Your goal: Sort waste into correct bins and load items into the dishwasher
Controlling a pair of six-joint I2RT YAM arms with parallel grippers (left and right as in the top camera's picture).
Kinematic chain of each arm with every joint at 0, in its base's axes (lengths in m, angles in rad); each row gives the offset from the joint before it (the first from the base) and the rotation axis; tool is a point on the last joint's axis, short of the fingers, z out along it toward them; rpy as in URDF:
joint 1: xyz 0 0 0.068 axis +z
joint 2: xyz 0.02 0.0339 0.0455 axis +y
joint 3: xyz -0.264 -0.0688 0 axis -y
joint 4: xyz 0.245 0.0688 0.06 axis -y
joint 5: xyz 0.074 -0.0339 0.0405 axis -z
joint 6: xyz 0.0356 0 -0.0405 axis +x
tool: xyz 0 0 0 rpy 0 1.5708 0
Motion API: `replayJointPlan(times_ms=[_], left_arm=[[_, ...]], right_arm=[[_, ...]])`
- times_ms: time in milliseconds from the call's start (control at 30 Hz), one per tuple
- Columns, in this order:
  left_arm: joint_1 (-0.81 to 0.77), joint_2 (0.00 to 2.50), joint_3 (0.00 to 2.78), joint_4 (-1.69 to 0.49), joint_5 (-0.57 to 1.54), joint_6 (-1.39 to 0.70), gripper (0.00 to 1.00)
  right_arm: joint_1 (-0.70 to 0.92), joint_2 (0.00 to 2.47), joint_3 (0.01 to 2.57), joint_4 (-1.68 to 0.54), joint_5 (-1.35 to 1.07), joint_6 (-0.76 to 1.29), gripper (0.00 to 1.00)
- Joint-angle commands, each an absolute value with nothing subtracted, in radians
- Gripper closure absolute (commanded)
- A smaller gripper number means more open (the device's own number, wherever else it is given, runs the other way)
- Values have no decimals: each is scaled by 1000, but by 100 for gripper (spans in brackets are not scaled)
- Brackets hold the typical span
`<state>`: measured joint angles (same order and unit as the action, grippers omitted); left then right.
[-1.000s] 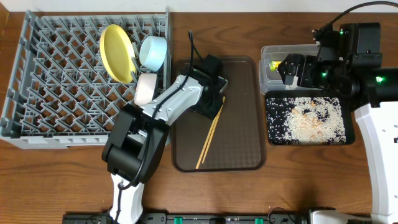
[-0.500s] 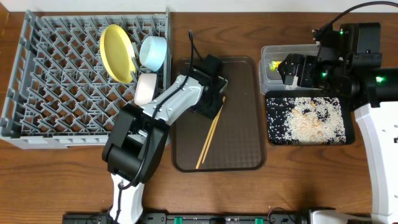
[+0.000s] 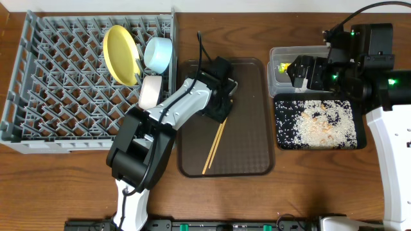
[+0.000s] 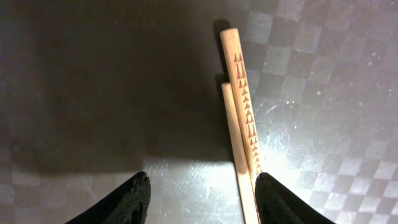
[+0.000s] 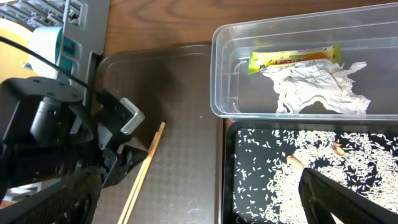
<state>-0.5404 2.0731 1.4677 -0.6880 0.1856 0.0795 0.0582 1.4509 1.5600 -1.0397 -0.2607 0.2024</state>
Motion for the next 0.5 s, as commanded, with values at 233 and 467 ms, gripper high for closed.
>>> replayJointPlan(times_ms=[233, 467], left_arm=[[-541, 2093, 1410, -648, 199, 93, 44], [-541, 2093, 1407, -641, 199, 88, 44]], right_arm=[[47, 1453, 1562, -1041, -258, 212, 1], [47, 1453, 1562, -1041, -258, 212, 1]])
